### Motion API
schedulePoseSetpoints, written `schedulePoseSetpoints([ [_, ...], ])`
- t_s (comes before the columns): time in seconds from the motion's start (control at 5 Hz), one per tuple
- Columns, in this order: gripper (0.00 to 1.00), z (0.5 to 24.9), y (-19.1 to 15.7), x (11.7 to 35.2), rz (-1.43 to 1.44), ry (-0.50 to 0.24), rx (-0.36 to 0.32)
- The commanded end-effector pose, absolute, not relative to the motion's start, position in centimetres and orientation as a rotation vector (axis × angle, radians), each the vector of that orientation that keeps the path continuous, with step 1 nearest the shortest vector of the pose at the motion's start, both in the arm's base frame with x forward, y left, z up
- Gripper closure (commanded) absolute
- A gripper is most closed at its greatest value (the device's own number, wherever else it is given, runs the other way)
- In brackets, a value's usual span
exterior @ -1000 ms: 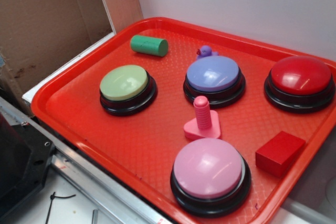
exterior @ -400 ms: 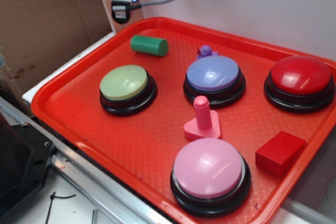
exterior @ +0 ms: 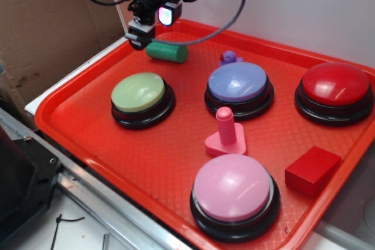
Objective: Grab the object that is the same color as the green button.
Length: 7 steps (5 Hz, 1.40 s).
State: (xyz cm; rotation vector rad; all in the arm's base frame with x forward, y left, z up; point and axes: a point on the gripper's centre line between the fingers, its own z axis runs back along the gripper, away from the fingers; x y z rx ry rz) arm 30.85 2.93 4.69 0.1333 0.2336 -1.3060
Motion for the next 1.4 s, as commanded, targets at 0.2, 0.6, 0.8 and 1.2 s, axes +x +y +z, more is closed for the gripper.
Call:
schedulePoseSetpoints([
  [0.2,0.0,0.1,4.0,29.3,-1.149,0.284,0.059],
  [0.6,1.0,0.1,3.9,27.9,-0.901,0.257,0.053],
  [0.8,1.0,4.9,2.6,26.2,-0.726,0.157,0.045],
  [1.2,1.0,15.4,-2.8,20.3,-0.241,0.025,-0.132],
])
